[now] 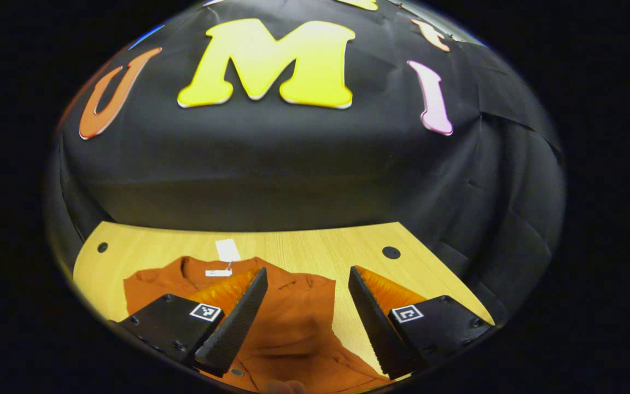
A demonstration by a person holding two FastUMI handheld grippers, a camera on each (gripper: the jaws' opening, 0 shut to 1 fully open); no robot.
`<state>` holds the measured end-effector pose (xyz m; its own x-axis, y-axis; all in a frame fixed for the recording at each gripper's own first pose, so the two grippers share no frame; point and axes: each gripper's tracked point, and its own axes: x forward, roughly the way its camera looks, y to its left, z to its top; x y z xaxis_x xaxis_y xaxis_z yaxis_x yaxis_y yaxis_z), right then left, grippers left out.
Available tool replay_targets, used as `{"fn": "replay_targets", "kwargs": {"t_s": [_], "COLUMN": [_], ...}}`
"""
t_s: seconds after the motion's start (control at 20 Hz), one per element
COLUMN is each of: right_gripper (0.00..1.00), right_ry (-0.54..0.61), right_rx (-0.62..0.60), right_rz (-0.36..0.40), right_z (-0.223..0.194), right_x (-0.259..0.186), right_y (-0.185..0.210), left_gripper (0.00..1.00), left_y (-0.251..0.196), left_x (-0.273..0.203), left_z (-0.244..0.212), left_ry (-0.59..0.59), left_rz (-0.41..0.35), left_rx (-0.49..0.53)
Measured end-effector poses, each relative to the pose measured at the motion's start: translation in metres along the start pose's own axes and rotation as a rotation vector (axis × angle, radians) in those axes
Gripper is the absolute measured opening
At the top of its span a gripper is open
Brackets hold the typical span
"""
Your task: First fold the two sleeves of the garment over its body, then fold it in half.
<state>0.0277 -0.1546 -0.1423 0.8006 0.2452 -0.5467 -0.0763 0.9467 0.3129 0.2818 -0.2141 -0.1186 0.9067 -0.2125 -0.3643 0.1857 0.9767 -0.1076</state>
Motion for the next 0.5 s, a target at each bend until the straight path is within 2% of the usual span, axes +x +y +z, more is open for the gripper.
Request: {"fn": "replay_targets", "kwargs": {"t_s": [0.05,0.2,0.35,0.5], "right_gripper": [0.9,0.9,0.94,0.95], "right_ry": [-0.01,-0.066,-0.13,-0.143], "right_rx": [-0.021,-0.079,-0.139,-0.164], "right_rz": [0.012,0.04,0.072,0.12], "right_z": [0.002,0.009,0.012,-0.001], "right_x": [-0.001,-0.006,-0.012,-0.017], "right_y": [0.013,0.058,0.105,0.151], "left_gripper": [0.98,0.98,0.98,0.98], "left_y": [0.004,0.029,0.061,0.087], "left_x": [-0.022,-0.092,-0.155,-0.21], "left_z": [0.006,0.024,0.036,0.036], "left_ry": [-0.03,-0.131,-0.184,-0.22], "left_rz": [0.01,0.082,0.139,0.163], "left_rx": [-0.011,-0.044,-0.026,-0.045]}}
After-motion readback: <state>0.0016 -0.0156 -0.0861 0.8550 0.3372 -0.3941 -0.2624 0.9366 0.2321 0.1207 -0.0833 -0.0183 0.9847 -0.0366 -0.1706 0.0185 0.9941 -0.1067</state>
